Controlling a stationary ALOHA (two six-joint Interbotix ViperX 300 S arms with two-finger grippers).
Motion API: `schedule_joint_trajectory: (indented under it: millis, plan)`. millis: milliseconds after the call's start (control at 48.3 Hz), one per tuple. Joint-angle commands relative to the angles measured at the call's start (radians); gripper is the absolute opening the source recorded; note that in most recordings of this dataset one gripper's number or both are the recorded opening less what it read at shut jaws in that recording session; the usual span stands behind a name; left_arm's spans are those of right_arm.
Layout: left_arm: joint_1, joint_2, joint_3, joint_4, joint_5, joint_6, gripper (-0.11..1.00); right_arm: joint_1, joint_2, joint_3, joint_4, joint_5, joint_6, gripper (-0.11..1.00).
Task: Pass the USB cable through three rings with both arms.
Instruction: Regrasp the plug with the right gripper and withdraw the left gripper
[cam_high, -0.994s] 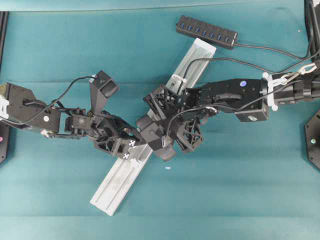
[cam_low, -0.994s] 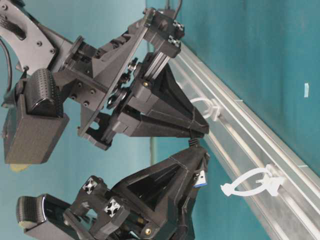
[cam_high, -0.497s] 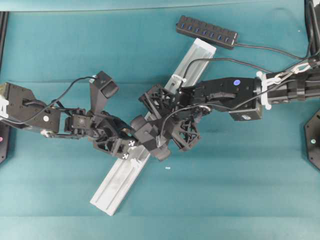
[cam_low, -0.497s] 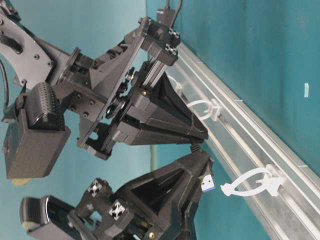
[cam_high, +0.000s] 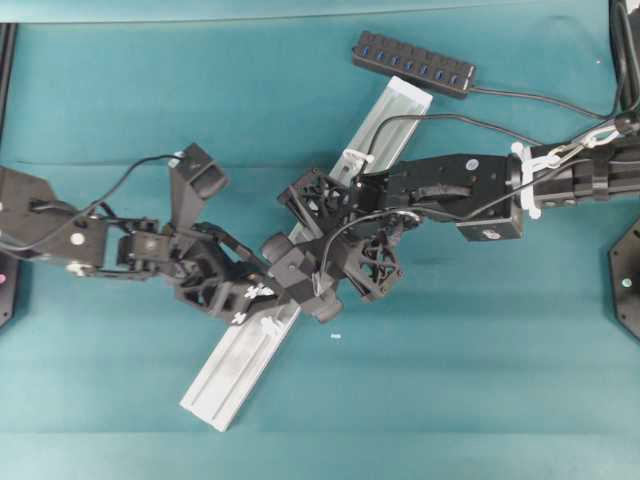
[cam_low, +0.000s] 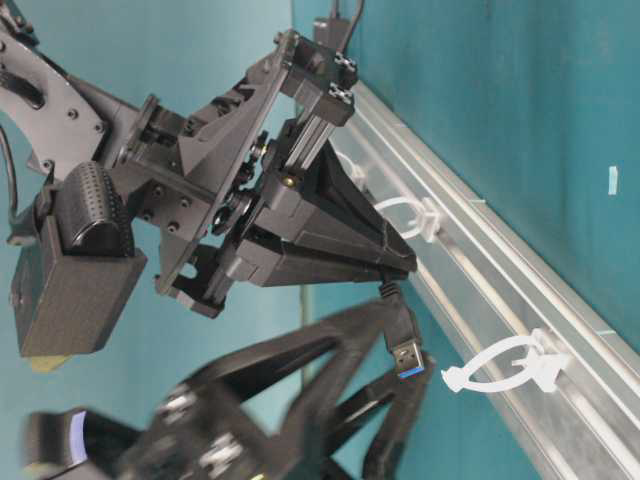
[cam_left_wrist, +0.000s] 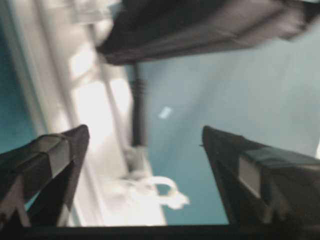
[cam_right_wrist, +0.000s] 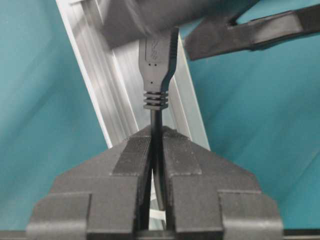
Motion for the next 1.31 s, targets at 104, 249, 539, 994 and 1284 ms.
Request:
schedule_joint_trajectory:
  millis: [104,249,539,994,1284]
  plan:
    - [-0.017,-0.115,0.029,0.003,0.02,0.034,0.95,0.005,0.005,-0.008,-0.055,0.014,0.0,0.05]
    - [-0.018,-0.207,0.06,0.003,0.124,0.035,0.95,0.008,0.012,-0.011,-0.087,0.028,-0.002,0.05]
    - [-0.037,-0.387,0.104,0.003,0.253,0.078,0.95,0.044,0.029,-0.006,-0.098,0.021,-0.084,0.05]
    - [-0.063,-0.543,0.186,0.003,0.325,0.092,0.95,0.057,0.043,-0.02,-0.074,-0.005,-0.138,0.05]
    - [-0.063,-0.551,0.192,0.003,0.333,0.094,0.94,0.055,0.049,-0.028,-0.071,-0.005,-0.138,0.05]
